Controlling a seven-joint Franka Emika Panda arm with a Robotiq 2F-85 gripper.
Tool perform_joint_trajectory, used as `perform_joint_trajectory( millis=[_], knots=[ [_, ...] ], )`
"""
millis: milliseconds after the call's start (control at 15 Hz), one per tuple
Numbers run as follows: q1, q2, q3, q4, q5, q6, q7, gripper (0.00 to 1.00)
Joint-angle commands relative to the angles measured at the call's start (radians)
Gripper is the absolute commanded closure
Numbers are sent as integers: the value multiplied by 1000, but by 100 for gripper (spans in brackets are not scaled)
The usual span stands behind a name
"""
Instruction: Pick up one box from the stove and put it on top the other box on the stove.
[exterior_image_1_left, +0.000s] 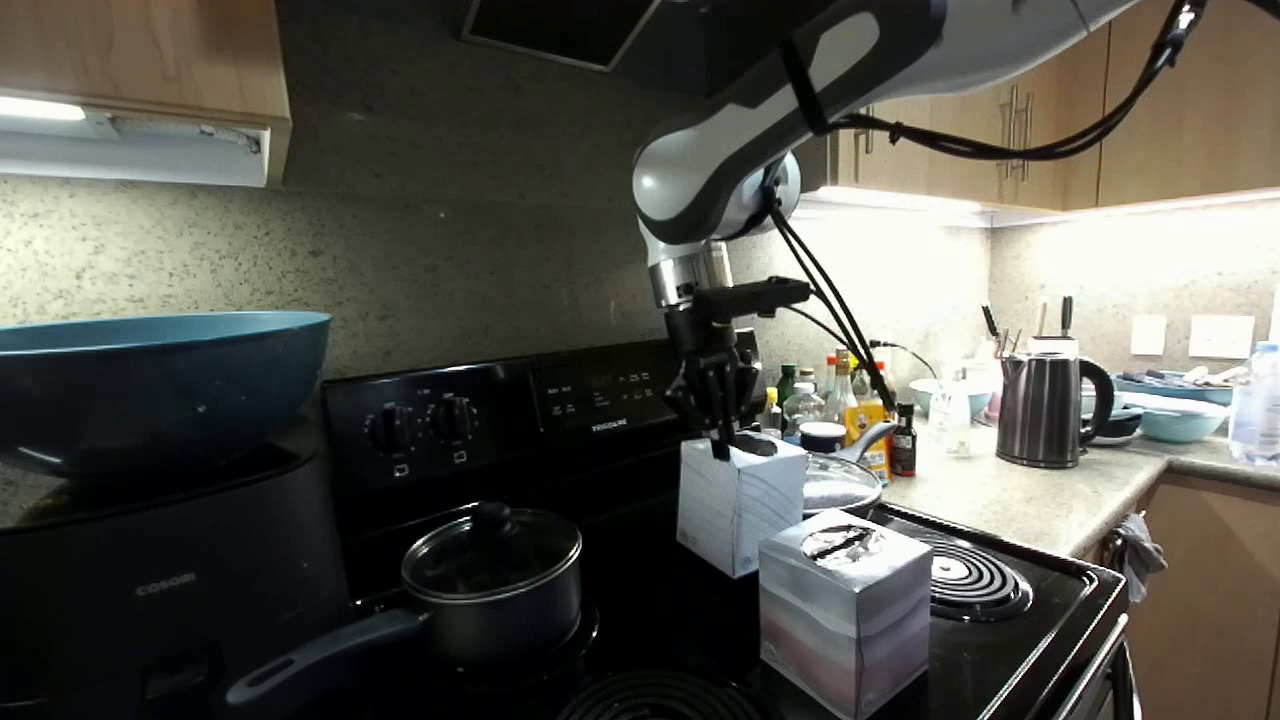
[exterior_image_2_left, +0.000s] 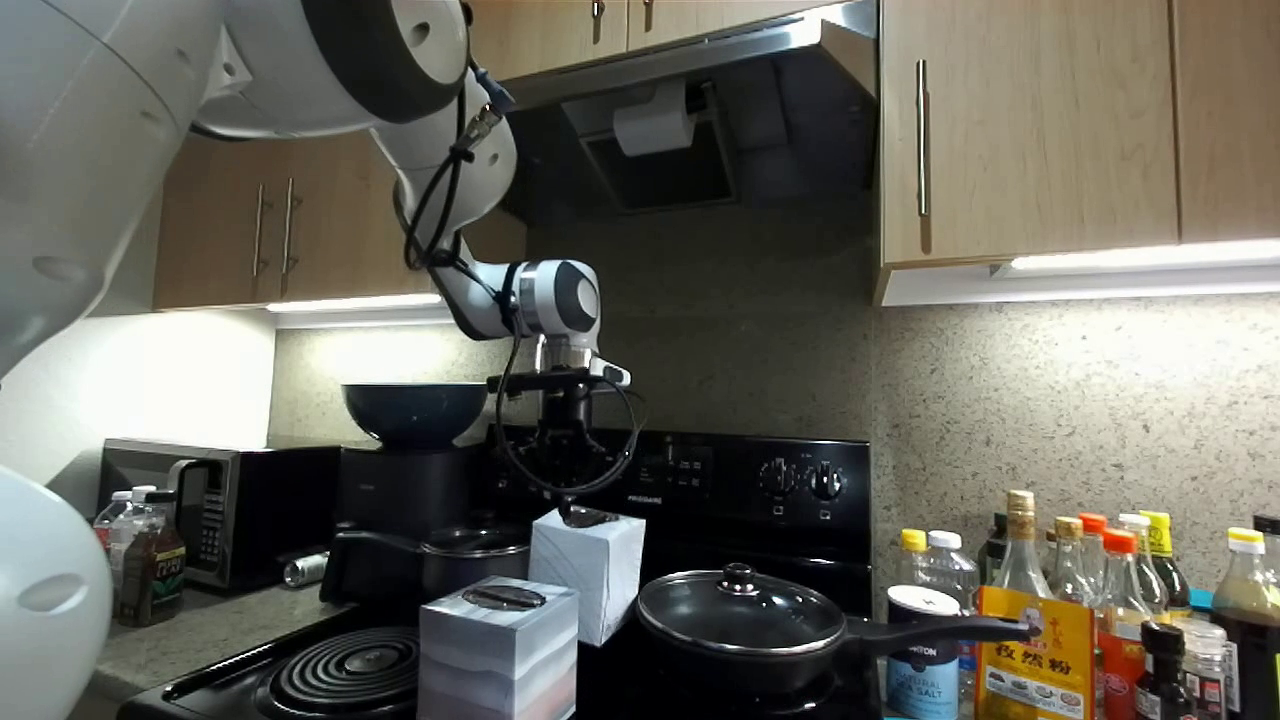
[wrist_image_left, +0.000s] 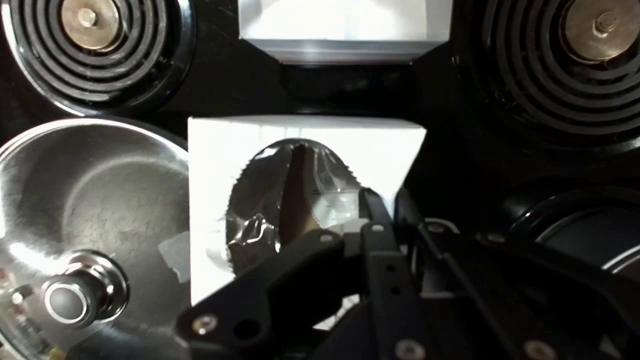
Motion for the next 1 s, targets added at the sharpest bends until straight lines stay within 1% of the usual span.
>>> perform_joint_trajectory(
  millis=[0,267,400,467,667,800,933],
  knots=[
    [34,-108,6,-25,-116,-36,58,92],
    [62,-189,33,-18,-227,-112,123,92],
    [68,-219,52,-13,-255,-155,148,92],
    [67,-232,62,-13,-246,-178,155,92],
    [67,-273,90,-31,-167,-246,156,92],
    [72,-308,110,-61,-128,-260,161,92],
    [74,-346,127,-103,-85,-245,171,92]
  ],
)
